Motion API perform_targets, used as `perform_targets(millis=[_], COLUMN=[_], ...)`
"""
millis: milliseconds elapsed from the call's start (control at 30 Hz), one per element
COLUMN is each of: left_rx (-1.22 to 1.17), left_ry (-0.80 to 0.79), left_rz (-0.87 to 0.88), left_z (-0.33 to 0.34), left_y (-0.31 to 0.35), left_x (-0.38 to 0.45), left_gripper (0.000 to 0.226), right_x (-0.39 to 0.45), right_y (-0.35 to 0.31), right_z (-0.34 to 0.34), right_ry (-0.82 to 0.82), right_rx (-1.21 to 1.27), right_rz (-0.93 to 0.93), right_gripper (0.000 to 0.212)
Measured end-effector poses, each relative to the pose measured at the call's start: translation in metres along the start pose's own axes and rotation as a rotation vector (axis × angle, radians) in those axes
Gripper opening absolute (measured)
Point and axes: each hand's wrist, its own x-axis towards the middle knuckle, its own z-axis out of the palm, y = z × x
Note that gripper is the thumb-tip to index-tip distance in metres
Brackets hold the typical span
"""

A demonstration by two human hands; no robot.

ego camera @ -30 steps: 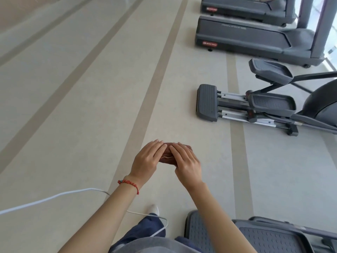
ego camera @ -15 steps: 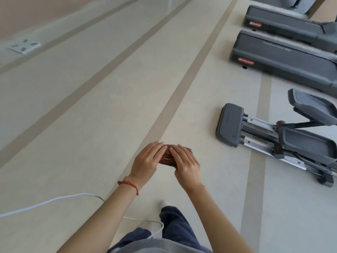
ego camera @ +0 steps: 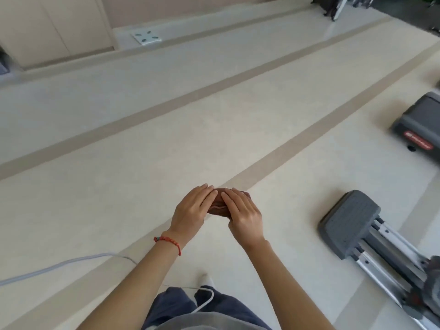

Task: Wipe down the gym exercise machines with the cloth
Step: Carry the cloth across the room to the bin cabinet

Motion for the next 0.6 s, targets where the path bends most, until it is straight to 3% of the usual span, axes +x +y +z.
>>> perform_targets(millis=[600], left_rx=[0.364], left_ry=[0.032], left_rz=[-0.365], left_z=[-0.052], left_y=[-0.059], left_x=[-0.045], left_gripper=[0.049], right_x=[0.069], right_y=[-0.059], right_z=[0.072], right_ry=[-0.131], right_rx=[0.33], right_rz=[-0.357], right_gripper=[0.045])
